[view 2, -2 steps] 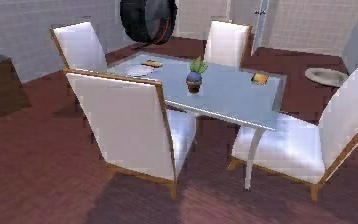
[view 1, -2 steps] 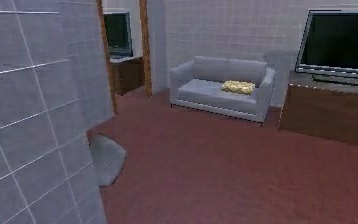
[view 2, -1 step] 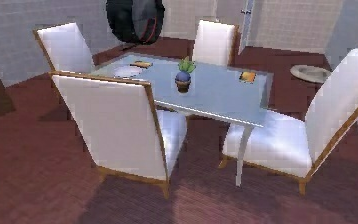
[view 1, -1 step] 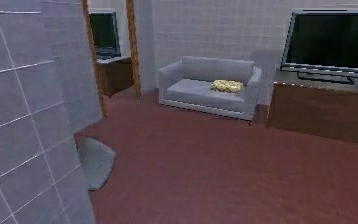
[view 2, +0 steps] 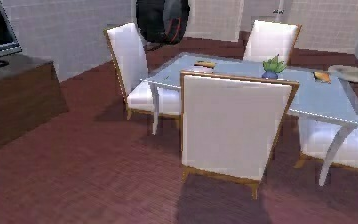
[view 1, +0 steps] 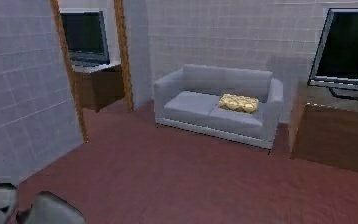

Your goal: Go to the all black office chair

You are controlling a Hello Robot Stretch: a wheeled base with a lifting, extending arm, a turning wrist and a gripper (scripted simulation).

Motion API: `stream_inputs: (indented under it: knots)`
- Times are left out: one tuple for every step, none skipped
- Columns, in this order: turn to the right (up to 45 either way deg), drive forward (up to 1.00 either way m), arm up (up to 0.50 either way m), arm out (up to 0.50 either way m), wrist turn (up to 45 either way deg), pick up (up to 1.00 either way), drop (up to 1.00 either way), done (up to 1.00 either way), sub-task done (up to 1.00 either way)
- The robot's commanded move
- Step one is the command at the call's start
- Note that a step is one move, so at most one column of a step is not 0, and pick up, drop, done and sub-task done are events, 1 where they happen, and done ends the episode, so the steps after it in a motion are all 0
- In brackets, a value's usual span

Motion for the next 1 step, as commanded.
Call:
stream_inputs:
  knots:
    - [-45.0, 0.00, 0.00, 0.00, 0.0, 0.00, 0.00, 0.00, 0.00]
